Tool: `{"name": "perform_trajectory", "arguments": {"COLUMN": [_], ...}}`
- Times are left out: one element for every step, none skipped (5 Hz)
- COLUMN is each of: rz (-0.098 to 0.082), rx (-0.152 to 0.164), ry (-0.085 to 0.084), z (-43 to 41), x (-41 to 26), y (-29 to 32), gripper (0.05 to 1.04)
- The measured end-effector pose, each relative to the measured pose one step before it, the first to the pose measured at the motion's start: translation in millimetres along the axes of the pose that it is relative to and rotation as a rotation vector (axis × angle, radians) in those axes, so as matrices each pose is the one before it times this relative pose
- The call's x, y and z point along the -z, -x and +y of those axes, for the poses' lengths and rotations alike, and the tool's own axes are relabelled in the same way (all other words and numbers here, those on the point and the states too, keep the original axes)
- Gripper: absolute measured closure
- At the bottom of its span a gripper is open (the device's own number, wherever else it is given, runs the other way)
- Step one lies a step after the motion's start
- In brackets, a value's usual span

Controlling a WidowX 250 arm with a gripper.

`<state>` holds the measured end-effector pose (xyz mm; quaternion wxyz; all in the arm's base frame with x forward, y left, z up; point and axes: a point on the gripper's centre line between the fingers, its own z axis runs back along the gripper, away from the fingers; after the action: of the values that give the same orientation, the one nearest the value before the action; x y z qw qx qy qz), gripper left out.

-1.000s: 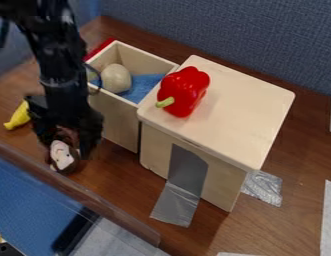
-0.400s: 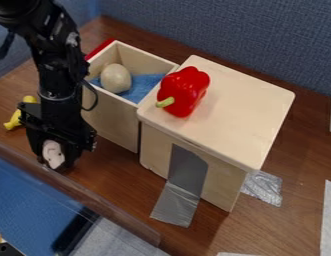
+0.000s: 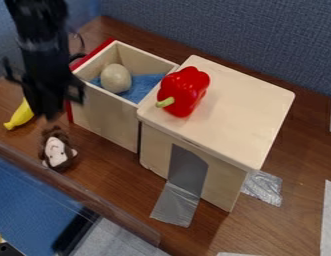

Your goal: Move the brown monkey to the left side of table

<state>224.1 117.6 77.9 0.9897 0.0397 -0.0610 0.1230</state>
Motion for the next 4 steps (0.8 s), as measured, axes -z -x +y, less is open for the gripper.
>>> {"name": "perform_trajectory", "arguments": {"rz": [-0.0347,0.0085,0.0141,0.0104], "rx": [-0.0509,-0.0064,0.0480,0.0092], "ry": [0.0150,0.0104,-0.0146,-0.0091], "z": [21.21,0.45,-14.50,-7.65], "x": [-15.72,6.57,10.59,10.57], "y": [-22.17,-3.94,13.32,13.10], "gripper": [0.996,0.835,0.557,0.247]}}
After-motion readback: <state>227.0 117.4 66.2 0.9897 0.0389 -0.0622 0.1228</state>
